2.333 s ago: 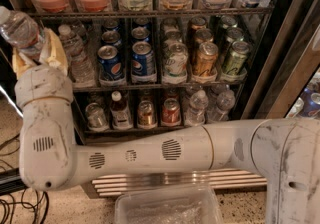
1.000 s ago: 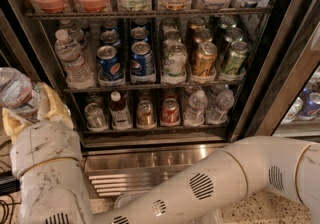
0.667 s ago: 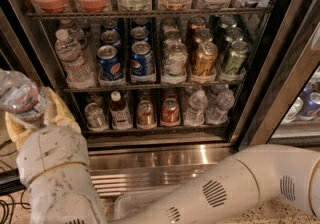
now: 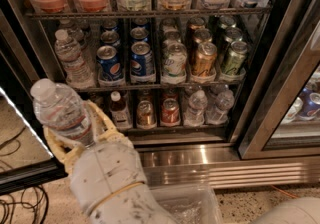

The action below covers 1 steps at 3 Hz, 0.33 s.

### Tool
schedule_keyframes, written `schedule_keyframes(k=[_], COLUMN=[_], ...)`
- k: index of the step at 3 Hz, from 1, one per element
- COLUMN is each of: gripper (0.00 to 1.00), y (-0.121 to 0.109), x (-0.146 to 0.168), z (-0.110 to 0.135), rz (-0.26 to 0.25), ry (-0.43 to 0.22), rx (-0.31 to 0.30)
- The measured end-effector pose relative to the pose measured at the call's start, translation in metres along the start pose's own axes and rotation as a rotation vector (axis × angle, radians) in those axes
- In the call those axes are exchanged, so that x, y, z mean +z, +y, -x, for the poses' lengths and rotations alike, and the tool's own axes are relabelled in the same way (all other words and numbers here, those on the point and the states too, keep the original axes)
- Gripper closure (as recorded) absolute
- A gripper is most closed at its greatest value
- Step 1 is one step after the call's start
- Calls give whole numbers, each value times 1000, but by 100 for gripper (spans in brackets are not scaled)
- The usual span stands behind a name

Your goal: Pick water bottle from middle shelf of fridge

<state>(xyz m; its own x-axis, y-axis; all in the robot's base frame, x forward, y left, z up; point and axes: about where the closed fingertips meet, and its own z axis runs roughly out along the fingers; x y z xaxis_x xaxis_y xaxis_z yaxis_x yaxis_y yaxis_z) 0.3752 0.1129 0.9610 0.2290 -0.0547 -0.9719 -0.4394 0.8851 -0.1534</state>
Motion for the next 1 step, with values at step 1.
schedule_keyframes(k=[1], gripper=[100], y=[3], x=[-2], z=[-1], rz=[4], ry=[-2], rx=[-13])
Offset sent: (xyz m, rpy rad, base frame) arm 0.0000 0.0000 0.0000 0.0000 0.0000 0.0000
